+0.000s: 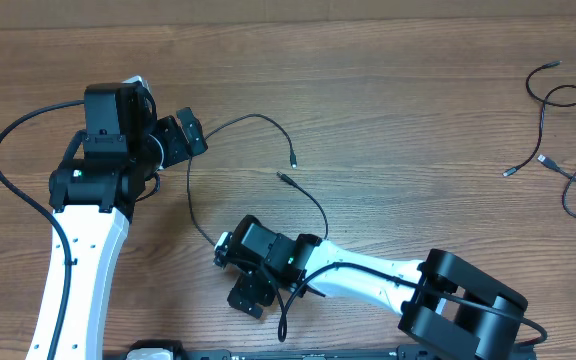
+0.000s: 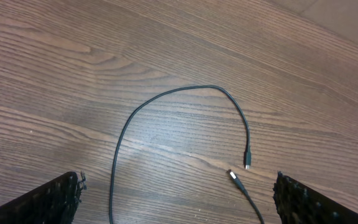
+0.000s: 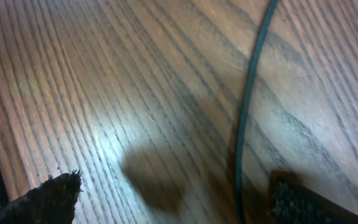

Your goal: Untangle cables

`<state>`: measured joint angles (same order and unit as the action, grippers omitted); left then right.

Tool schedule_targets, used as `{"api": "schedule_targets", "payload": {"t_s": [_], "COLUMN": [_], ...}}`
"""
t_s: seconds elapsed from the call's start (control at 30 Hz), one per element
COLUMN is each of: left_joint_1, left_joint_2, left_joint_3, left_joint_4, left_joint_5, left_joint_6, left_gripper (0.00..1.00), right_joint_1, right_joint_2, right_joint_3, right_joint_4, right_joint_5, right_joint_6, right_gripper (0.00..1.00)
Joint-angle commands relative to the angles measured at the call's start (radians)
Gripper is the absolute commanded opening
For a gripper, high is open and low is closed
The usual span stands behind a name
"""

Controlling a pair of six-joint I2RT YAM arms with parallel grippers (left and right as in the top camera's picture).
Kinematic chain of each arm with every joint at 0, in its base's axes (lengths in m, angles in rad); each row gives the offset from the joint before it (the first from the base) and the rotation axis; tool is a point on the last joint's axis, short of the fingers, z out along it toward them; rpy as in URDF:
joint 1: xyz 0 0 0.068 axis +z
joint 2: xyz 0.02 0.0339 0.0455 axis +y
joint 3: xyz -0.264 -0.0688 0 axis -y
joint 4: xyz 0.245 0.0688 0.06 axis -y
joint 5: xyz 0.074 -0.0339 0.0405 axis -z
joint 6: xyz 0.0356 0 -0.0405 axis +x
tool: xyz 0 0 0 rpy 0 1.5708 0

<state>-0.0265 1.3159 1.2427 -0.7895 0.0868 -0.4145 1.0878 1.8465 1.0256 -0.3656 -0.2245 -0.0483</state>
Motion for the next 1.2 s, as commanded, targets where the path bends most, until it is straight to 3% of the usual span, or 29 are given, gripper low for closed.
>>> {"api": "schedule_targets", "payload": {"t_s": [0.0, 0.7, 0.97, 1.17], "left_joint_1": [0.000, 0.000, 0.000, 0.000], "left_joint_2": [0.005, 0.004, 0.005, 0.005], "left_joint_3": [0.021, 0.021, 0.021, 0.021], "left_joint_4": [0.000, 0.000, 0.000, 0.000], "left_joint_5": [0.010, 0.010, 0.010, 0.010], "left_joint_6": [0.018, 0.018, 0.018, 0.018], "left_gripper": [1.00, 1.00, 1.00, 1.00], "right_joint_1": [0.000, 0.000, 0.000, -0.002], "right_joint_2": [0.018, 0.023, 0.105, 0.110], "right_joint_3": [0.001, -0.060, -0.060, -0.060], "right_joint_4": [0.006, 0.110, 0.146, 0.153], "right_joint_5": [0.043, 0.106, 0.120, 0.129], "right_joint_6": [-0.013, -0.067, -0.096, -0.097], "right_gripper": [0.96, 0.87, 0.82, 0.69]}}
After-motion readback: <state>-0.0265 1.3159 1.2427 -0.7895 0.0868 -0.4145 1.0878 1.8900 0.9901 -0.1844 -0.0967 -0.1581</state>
